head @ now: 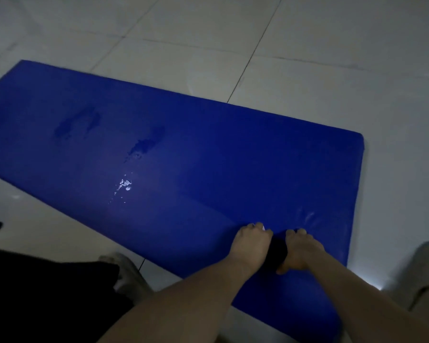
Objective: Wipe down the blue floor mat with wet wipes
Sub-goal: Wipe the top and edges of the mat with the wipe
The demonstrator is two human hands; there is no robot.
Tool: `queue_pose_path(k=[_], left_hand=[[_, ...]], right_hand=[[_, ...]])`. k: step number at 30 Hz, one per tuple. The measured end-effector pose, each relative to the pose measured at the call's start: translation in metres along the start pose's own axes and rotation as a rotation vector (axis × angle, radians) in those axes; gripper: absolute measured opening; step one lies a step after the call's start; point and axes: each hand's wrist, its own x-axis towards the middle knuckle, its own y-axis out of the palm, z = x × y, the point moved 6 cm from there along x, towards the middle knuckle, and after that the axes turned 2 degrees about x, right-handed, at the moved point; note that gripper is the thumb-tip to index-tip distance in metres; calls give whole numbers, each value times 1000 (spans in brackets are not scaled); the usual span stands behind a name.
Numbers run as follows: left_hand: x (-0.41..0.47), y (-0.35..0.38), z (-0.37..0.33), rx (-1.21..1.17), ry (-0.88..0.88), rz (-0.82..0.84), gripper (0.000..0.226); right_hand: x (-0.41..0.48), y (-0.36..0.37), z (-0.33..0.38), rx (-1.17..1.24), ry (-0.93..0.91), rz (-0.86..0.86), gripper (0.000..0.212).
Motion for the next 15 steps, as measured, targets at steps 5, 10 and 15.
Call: queue_pose_path(k=[5, 10, 15], left_hand=[[1, -16, 91, -158, -168, -120, 27], [-3, -43, 195, -156, -441, -186, 20], [-28, -46, 262, -353, -772, -314, 13]], right_hand=[[8, -4, 3, -64, 23, 20, 123], [11, -8, 9, -92, 44, 53, 115], [6, -9, 10, -115, 47, 54, 113]])
